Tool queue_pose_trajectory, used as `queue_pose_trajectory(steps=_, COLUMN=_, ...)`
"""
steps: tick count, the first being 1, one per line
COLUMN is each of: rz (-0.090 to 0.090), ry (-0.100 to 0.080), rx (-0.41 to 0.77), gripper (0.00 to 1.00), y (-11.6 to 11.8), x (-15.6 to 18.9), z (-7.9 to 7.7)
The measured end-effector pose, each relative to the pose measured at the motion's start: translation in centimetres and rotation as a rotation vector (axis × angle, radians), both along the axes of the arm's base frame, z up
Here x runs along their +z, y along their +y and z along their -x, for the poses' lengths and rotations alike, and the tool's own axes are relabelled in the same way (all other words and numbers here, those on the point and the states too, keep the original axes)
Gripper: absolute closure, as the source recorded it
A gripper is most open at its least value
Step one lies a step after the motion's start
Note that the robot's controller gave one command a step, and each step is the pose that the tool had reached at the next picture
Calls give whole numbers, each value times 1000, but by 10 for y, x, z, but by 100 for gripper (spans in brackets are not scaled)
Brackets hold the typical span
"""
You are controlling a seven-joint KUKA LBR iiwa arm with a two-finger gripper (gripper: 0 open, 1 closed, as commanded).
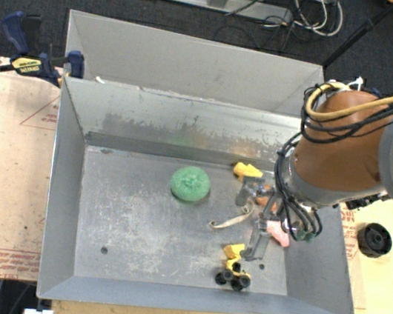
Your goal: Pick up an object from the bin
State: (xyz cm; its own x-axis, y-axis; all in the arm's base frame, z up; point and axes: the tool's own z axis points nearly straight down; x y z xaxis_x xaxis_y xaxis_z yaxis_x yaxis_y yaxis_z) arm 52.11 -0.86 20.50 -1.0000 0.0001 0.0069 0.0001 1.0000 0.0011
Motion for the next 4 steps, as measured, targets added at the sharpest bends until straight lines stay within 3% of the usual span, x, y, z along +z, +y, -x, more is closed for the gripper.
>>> queue_pose_trajectory(steps=1, rz=0, ry=-8, rx=0, gripper=0, y=0, x=5, z=-1)
queue_pose_trajectory(steps=2, rz=0, ry=-12, rx=104, gripper=0, y=-6, x=-31, z=8)
queue_pose_trajectory(steps=3, rz=0, ry=-12, rx=340, gripper=0, y=-7, x=-103, z=28)
queue_pose_trajectory(steps=4, rz=1, ry=-30, rx=416, gripper=0, y=-12, x=-132, z=33)
